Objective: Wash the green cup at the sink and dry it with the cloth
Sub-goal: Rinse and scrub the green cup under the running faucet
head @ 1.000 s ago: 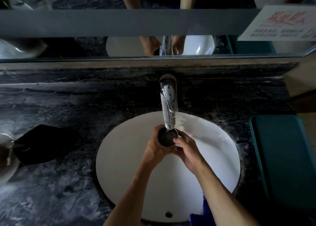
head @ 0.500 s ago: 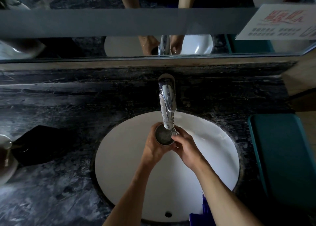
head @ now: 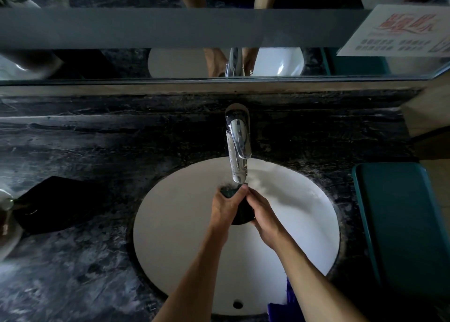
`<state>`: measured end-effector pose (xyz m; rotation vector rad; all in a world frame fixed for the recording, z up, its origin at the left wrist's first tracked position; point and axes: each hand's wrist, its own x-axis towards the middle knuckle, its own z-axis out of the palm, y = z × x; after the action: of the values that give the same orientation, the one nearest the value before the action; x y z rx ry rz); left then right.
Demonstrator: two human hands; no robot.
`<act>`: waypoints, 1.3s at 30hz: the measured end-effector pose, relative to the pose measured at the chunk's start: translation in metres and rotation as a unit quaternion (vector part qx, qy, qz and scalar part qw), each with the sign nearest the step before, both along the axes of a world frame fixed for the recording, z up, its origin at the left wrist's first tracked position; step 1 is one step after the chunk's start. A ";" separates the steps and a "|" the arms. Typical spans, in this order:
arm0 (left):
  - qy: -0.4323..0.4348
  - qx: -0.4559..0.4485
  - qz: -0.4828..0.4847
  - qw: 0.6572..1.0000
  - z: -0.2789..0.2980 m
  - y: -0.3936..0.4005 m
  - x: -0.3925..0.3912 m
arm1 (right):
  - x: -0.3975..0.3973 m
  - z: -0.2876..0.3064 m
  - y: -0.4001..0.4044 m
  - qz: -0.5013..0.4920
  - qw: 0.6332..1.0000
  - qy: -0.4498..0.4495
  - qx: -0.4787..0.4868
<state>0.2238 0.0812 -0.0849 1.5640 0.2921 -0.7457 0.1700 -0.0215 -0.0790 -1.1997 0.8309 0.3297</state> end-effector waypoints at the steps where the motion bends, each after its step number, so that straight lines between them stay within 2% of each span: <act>1: 0.017 0.004 0.008 1.000 -0.001 0.000 0.000 | 0.001 0.002 0.001 0.001 1.000 0.011 -0.010; 5: 0.144 -0.031 0.039 0.988 0.003 -0.004 0.000 | 0.011 0.010 0.004 0.013 0.993 0.080 -0.083; 9: 0.201 -0.052 0.089 0.974 0.011 -0.013 0.008 | 0.025 0.016 0.002 0.031 0.986 0.094 -0.135; 12: 0.186 -0.046 0.098 0.977 0.014 -0.018 0.020 | 0.032 0.020 0.005 0.063 0.986 0.032 -0.151; 14: 0.162 -0.023 0.091 0.982 0.015 -0.020 0.027 | 0.036 0.024 0.008 0.061 0.987 0.022 -0.150; 19: 0.049 0.043 0.092 0.994 0.018 -0.025 0.026 | 0.045 0.027 0.005 -0.062 0.986 0.072 -0.140; 23: 0.014 0.038 0.073 0.997 0.016 -0.023 0.018 | 0.046 0.031 0.012 -0.002 0.979 0.087 -0.186; 25: -0.011 0.071 0.057 0.996 0.015 -0.024 0.012 | 0.046 0.033 0.017 0.033 0.972 0.096 -0.214; 28: 0.029 0.097 0.082 0.991 0.011 -0.021 0.012 | 0.043 0.031 0.018 0.022 0.974 0.103 -0.200; 30: 0.090 0.036 0.088 0.991 0.009 -0.016 0.014 | 0.043 0.026 0.016 0.001 0.973 0.115 -0.198; 32: 0.112 -0.005 0.089 0.990 0.008 -0.013 0.013 | 0.041 0.021 0.016 -0.015 0.967 0.121 -0.226; 36: 0.036 0.063 0.124 0.990 0.009 -0.017 0.003 | 0.035 0.018 0.022 -0.016 0.954 0.101 -0.282; 39: 0.007 0.101 0.151 0.983 0.012 -0.018 -0.001 | 0.035 0.019 0.028 0.061 0.951 0.083 -0.292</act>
<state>0.2229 0.0634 -0.0728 1.6561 0.6176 -0.5011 0.2048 0.0063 -0.0598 -1.8000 1.0429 0.2945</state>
